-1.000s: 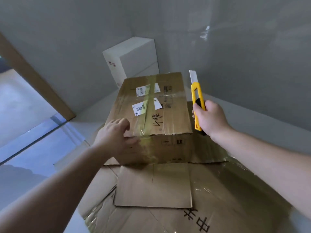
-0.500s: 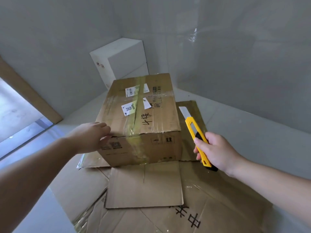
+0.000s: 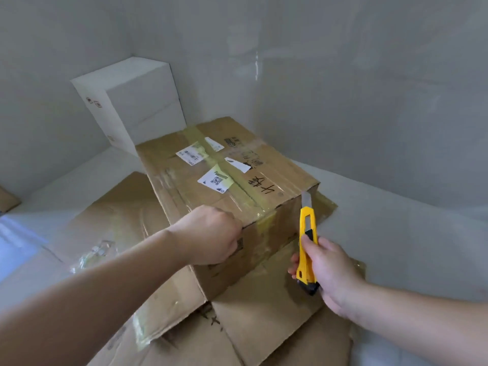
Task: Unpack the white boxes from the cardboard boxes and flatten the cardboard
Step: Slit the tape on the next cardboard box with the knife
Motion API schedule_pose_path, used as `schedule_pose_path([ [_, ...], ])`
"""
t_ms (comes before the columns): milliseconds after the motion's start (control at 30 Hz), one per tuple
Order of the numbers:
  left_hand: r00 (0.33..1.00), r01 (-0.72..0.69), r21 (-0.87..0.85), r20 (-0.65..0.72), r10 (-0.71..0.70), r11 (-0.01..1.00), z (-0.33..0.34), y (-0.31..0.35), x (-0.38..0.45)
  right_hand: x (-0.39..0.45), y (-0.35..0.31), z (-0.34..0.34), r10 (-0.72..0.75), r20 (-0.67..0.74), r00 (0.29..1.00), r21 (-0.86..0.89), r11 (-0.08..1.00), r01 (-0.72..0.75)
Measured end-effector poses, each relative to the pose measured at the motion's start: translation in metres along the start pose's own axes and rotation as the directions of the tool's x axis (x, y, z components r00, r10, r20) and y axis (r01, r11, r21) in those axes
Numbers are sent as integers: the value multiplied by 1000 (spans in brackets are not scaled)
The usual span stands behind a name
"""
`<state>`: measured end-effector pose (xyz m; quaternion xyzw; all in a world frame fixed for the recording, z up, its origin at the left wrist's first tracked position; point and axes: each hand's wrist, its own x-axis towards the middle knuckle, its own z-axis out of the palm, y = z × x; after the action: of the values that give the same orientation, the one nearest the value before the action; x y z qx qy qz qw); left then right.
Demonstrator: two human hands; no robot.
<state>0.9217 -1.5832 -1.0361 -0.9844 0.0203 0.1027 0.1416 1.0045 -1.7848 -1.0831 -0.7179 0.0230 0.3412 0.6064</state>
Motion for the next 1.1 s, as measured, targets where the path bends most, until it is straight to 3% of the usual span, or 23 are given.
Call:
schedule_pose_path([
  [133, 998, 6, -35, -57, -8, 999, 6, 25, 16, 11, -8, -9, 16, -104, 994, 88, 996, -7],
  [267, 966, -66, -111, -256, 36, 992, 15, 21, 11, 14, -15, -10, 21, -80, 997, 97, 995, -13],
  [500, 950, -71, -126, -312, 28, 989, 22, 20, -2, 9, -13, -9, 44, -107, 993, 117, 993, -31],
  [700, 957, -23, -222, -288, -43, 975, 25, 13, -16, 10, -16, -9, 55, -72, 996, 111, 993, -47],
  [833, 975, 51, -323, -188, -117, 945, 29, 2, -29, 3, -16, -8, 61, -40, 997, 95, 994, -57],
  [1100, 981, 19, -451, -163, -103, 893, 38, -3, -36, -6, -5, 0, 65, 44, 997, 55, 996, -67],
])
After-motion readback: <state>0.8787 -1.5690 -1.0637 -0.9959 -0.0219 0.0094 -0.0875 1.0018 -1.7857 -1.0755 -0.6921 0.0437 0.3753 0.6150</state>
